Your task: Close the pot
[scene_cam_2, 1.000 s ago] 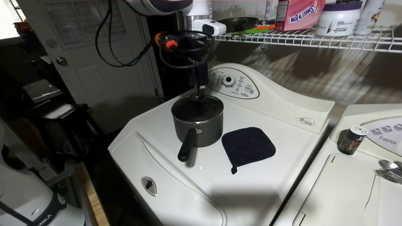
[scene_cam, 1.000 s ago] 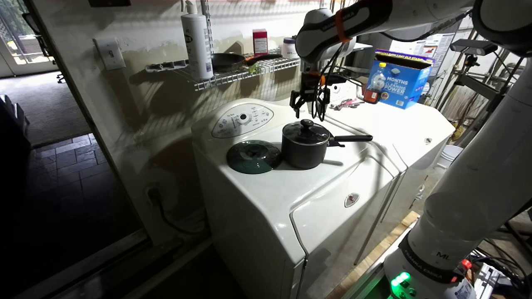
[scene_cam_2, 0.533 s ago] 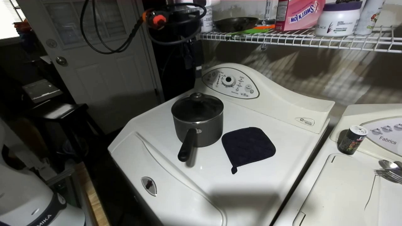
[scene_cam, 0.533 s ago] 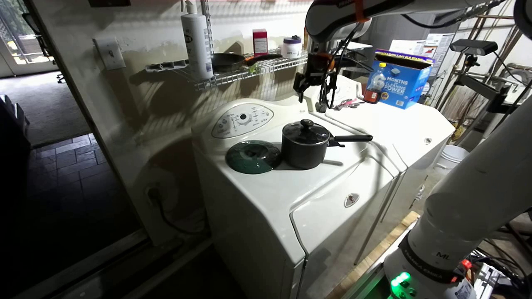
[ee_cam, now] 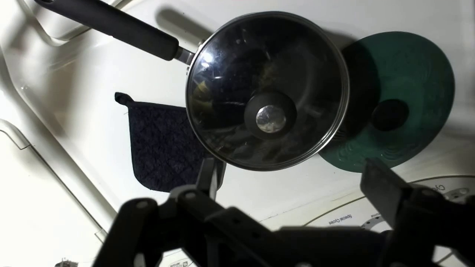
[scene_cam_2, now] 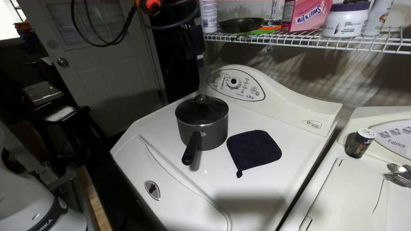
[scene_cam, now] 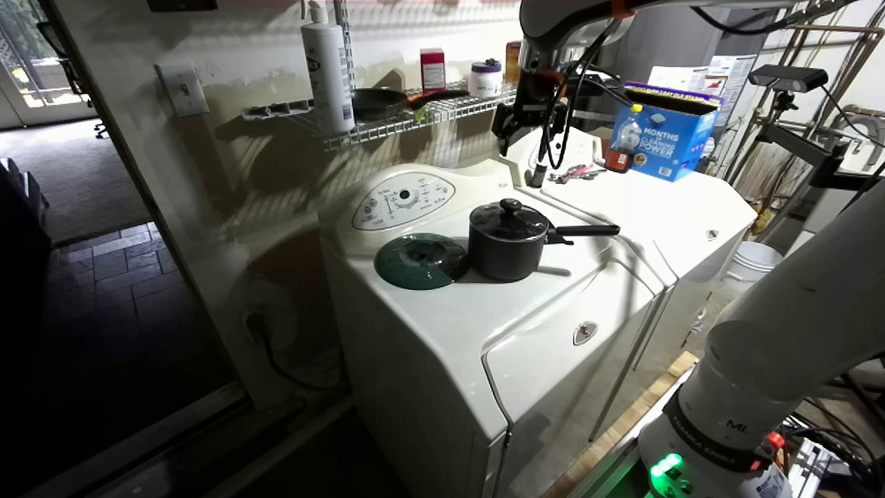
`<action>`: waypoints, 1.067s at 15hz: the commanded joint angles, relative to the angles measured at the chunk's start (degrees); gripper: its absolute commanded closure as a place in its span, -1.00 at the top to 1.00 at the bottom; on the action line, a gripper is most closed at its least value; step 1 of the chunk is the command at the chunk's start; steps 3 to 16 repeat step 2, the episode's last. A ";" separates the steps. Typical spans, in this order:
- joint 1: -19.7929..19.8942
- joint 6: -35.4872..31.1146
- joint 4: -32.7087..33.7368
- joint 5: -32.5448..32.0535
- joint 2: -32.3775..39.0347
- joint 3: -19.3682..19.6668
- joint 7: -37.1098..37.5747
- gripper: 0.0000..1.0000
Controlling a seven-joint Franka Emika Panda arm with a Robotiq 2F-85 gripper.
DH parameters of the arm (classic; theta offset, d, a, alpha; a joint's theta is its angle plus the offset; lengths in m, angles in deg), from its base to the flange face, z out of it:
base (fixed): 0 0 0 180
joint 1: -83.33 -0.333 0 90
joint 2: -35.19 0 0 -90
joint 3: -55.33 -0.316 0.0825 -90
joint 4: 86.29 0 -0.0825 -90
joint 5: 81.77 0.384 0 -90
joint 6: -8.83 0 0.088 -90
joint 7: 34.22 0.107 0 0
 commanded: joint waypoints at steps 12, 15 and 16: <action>0.60 0.13 0.12 0.15 0.05 -0.53 -0.14 1.00; 0.60 0.13 0.12 0.15 0.05 -0.53 -0.14 1.00; 0.60 0.13 0.12 0.15 0.05 -0.53 -0.14 1.00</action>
